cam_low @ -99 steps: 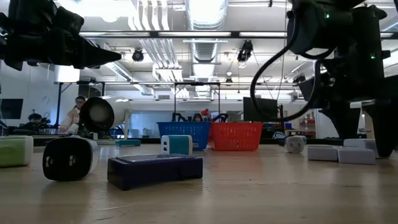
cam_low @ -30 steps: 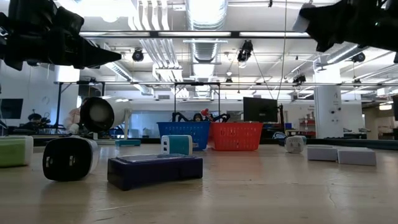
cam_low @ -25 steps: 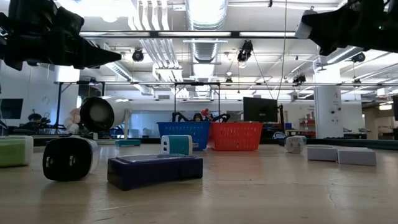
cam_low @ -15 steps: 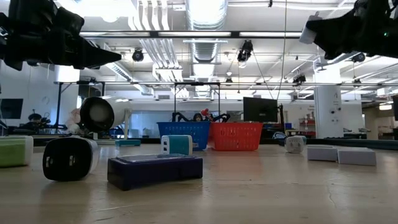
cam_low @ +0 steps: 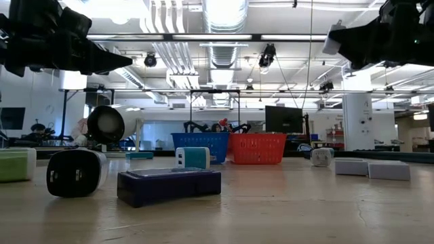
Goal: Pick & Place Office items
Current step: Put the white charger adapter into the red bin, then put the blue digital clock into the blue bin
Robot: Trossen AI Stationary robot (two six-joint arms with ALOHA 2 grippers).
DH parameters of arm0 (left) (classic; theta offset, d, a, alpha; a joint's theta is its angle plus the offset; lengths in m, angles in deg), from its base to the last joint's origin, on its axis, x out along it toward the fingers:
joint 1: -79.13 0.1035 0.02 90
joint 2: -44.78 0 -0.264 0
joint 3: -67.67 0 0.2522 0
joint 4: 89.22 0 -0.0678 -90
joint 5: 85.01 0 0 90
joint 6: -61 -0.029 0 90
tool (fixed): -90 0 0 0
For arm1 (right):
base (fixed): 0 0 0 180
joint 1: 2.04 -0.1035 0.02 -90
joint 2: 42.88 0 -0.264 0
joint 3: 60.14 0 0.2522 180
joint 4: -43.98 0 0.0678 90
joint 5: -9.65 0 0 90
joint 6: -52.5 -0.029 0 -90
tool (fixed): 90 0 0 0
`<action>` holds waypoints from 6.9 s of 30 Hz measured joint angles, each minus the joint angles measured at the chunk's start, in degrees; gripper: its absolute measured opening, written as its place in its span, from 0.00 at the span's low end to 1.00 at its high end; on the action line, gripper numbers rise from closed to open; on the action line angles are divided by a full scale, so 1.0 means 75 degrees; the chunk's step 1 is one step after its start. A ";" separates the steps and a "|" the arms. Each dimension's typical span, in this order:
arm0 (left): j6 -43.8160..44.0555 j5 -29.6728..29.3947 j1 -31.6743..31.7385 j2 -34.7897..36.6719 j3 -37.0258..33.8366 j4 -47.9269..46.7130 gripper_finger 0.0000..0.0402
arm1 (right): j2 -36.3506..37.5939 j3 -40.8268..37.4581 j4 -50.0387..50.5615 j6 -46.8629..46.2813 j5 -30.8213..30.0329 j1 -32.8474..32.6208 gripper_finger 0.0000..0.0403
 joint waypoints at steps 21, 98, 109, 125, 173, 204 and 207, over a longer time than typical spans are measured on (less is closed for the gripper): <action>0.0147 0.0006 0.0001 0.0002 0.0000 -0.0014 0.03 | -0.6923 0.4007 0.0022 -0.0409 -0.1021 -0.0622 0.42; 0.0465 0.0020 -0.0001 -0.0035 0.0000 0.0002 0.02 | -0.6462 0.4109 0.0633 0.0039 -0.0868 -0.0693 0.44; 0.0465 0.0020 -0.0002 -0.0035 0.0000 0.0001 0.01 | -0.3291 0.1248 -0.1942 0.0016 0.0193 -0.0606 0.15; 0.0521 0.0016 0.0001 -0.0035 0.0000 0.0000 0.01 | -0.1501 0.0156 -0.2127 -0.0531 0.0404 -0.0025 0.03; 0.0759 -0.0833 0.0001 -0.4593 0.6801 -1.0591 0.01 | -0.1196 0.0182 -0.1408 -0.0038 0.0284 -0.0034 0.03; -0.0517 -0.1186 -0.0686 -0.7410 0.4802 -0.9699 0.73 | -0.1196 0.0185 -0.1230 0.0186 0.0203 -0.0034 0.03; -0.0525 -0.1209 -0.0734 -0.7833 0.4802 -0.9681 0.73 | -0.1196 0.0185 -0.1229 0.0133 0.0205 -0.0034 0.03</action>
